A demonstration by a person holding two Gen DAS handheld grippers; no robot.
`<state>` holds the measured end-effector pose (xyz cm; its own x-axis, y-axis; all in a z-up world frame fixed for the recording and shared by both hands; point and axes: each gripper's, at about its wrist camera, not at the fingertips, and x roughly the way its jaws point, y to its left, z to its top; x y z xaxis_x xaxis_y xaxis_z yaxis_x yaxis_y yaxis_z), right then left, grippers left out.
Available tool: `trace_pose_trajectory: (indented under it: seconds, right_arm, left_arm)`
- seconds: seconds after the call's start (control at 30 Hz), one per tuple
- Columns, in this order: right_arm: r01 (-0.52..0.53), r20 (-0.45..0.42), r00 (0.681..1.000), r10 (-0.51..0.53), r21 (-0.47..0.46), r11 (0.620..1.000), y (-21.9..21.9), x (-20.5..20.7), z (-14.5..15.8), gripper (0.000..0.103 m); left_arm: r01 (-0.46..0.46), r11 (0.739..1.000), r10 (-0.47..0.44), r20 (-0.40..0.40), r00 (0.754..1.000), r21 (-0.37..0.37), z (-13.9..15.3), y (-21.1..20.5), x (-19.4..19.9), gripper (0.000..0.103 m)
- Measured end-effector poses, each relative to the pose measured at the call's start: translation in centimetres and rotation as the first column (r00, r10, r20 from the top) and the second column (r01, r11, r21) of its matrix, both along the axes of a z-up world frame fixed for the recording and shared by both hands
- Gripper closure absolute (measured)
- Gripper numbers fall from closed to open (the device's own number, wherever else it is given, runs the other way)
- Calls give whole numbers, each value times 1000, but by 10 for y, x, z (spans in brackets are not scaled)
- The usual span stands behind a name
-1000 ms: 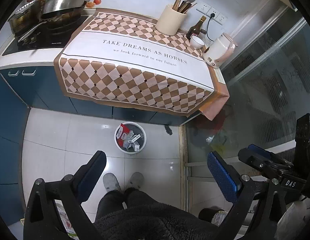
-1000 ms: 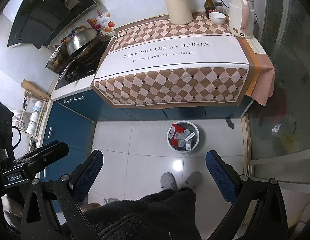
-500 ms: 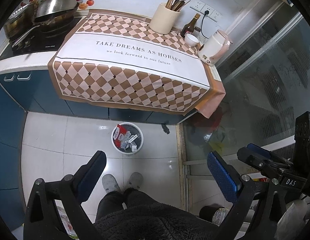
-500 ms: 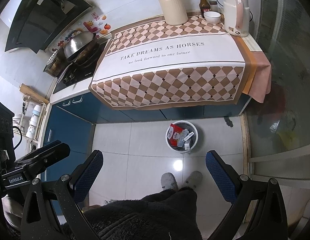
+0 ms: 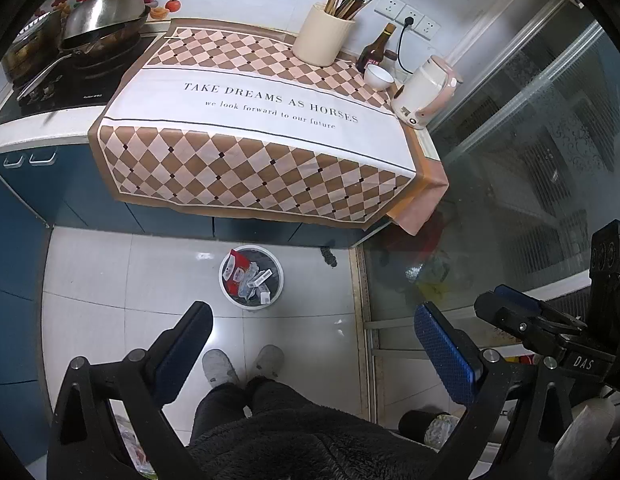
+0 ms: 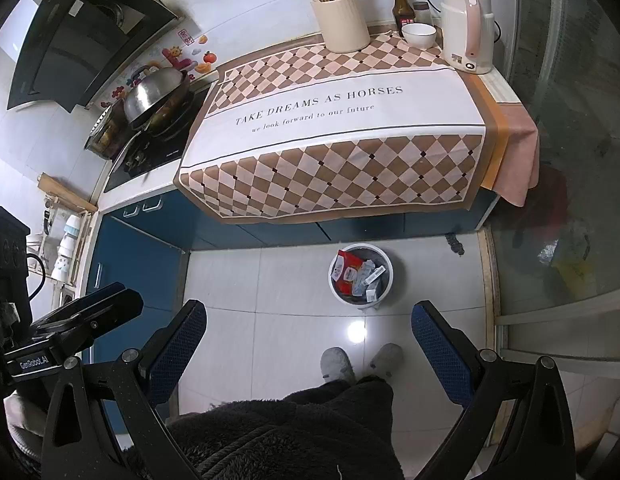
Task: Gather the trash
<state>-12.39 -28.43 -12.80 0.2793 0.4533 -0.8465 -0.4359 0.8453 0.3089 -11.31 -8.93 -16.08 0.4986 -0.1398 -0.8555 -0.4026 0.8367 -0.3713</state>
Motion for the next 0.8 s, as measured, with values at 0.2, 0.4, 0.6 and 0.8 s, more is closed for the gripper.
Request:
trace_pose_trajectory:
  seconds: [0.2,0.4,0.6,0.8]
  right_arm:
    - [-2,-1,1000,2,0,1000,-1,1,0,0]
    - [-2,-2,1000,2,2,1000,-1,1,0,0]
    - [-1,0,1000,1,5,1000,-1,3,1,0]
    - [0,-1,1000,0,6,1000,0,3,1,0]
  left_arm:
    - [-2,1000,2,1,1000,1,0,0,0,0]
    - [-9,1000,9,-4,1000,3,-1,1,4,0]
    - [-8,1000,8,-4,1000,3,-1,1,3,0]
    - [-6,1000,6,8,1000,6,0,1,0,0]
